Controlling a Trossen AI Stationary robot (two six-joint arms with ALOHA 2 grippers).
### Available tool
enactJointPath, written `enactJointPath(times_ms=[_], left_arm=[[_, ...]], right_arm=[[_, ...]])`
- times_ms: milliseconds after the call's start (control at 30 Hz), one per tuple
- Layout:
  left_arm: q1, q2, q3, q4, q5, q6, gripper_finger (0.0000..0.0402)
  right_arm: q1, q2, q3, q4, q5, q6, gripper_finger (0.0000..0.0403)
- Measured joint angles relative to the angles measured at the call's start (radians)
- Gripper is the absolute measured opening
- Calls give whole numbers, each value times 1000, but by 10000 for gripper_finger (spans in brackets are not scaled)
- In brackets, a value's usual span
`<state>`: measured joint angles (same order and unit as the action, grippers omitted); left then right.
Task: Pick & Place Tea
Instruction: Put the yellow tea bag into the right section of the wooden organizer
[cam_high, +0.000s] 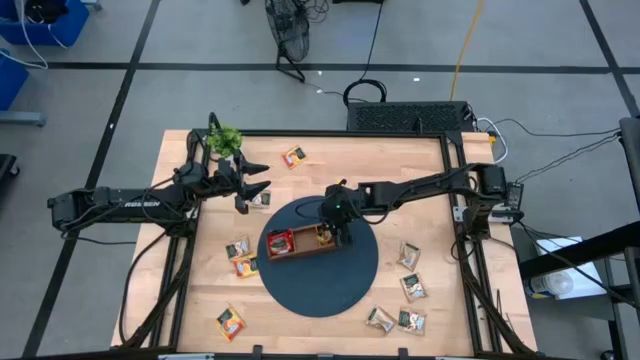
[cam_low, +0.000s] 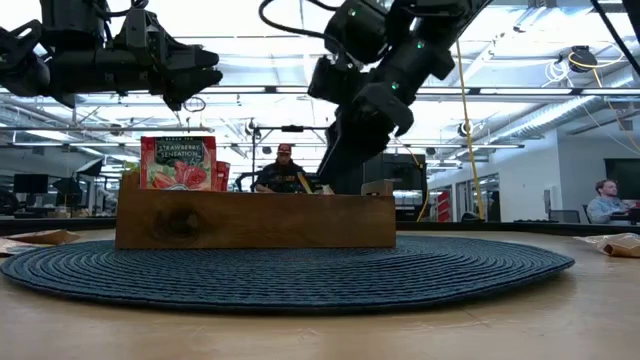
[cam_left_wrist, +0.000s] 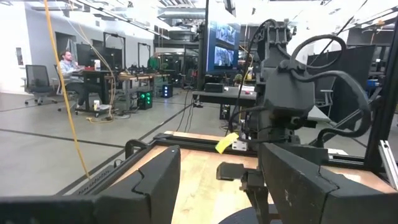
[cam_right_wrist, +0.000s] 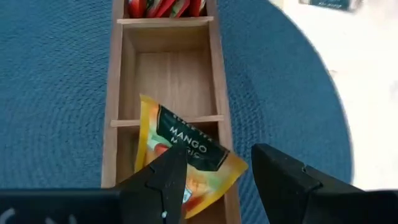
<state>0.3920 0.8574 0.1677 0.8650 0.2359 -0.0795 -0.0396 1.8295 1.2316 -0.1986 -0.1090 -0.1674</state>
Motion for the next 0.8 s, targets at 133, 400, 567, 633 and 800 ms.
enactJointPath(times_ms=[133, 400, 567, 633, 800], left_arm=[[0, 0, 0, 0, 0, 0, 225], [0, 0, 0, 0, 0, 0, 225], [0, 0, 0, 0, 0, 0, 225], [0, 0, 0, 0, 0, 0, 225], [0, 0, 0, 0, 0, 0, 225]], right_arm=[[1, 3, 0, 5, -1, -1, 167], [1, -7, 1, -6, -87, 39, 130], [2, -7, 1, -29, -106, 42, 62], [2, -7, 1, -31, -106, 32, 30], [19, -9, 1, -43, -38, 16, 5]])
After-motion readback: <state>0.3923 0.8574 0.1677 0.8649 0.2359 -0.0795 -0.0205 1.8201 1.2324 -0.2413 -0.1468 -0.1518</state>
